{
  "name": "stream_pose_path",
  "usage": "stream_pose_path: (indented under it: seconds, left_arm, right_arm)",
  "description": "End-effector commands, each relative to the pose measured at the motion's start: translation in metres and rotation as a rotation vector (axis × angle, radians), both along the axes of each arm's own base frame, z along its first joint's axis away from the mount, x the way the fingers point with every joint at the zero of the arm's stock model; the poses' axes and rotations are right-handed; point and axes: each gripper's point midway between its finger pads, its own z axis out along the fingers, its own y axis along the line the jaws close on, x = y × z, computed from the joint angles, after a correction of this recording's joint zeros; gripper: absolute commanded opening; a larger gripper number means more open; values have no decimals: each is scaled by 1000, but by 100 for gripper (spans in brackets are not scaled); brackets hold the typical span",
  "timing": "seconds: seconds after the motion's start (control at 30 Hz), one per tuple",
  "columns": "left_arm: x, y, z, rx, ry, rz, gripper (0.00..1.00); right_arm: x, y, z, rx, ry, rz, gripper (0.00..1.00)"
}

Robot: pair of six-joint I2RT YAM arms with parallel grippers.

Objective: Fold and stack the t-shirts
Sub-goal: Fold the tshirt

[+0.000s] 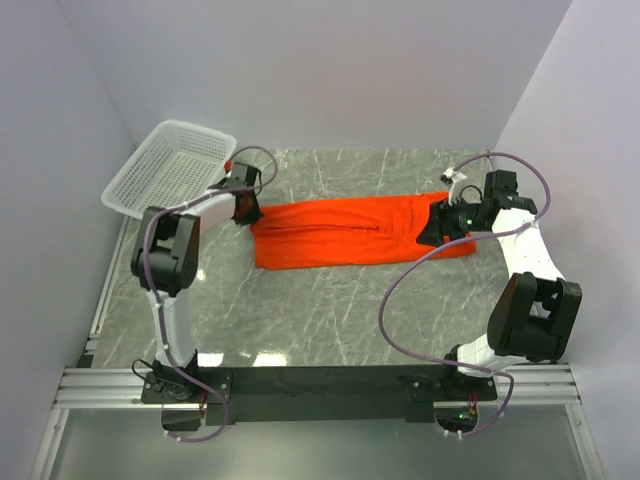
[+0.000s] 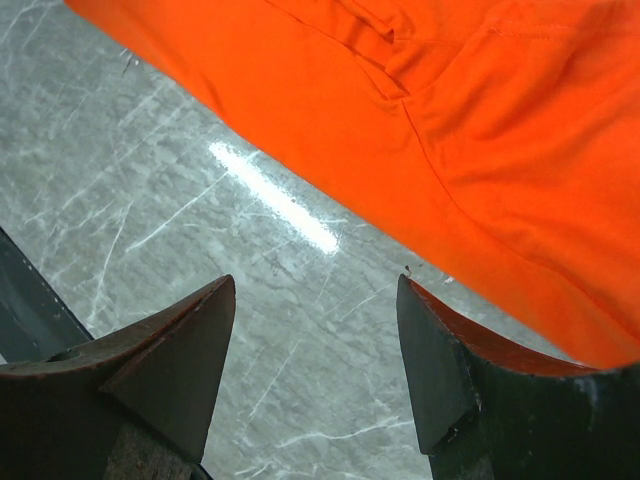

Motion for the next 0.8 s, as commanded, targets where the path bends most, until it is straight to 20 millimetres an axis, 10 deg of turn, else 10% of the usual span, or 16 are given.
stream_pose_path:
  seconds: [0.0,0.3,0.57,0.77]
  left_arm:
    - [-67,14,-18,-7,140,57,1]
    - [-169,29,-18,-129,189,227,1]
    - [-155,42,11,-77,116,248,2]
    - [-134,49,46,-73,21,235,45]
  right_arm:
    - [-7,8,8,11,-30,46,72]
    - [-1,14,-4,7,-2,33,72]
    - [-4,28,-24,-26,70,23,71]
    - [-43,73,-38,-1,83,306,71]
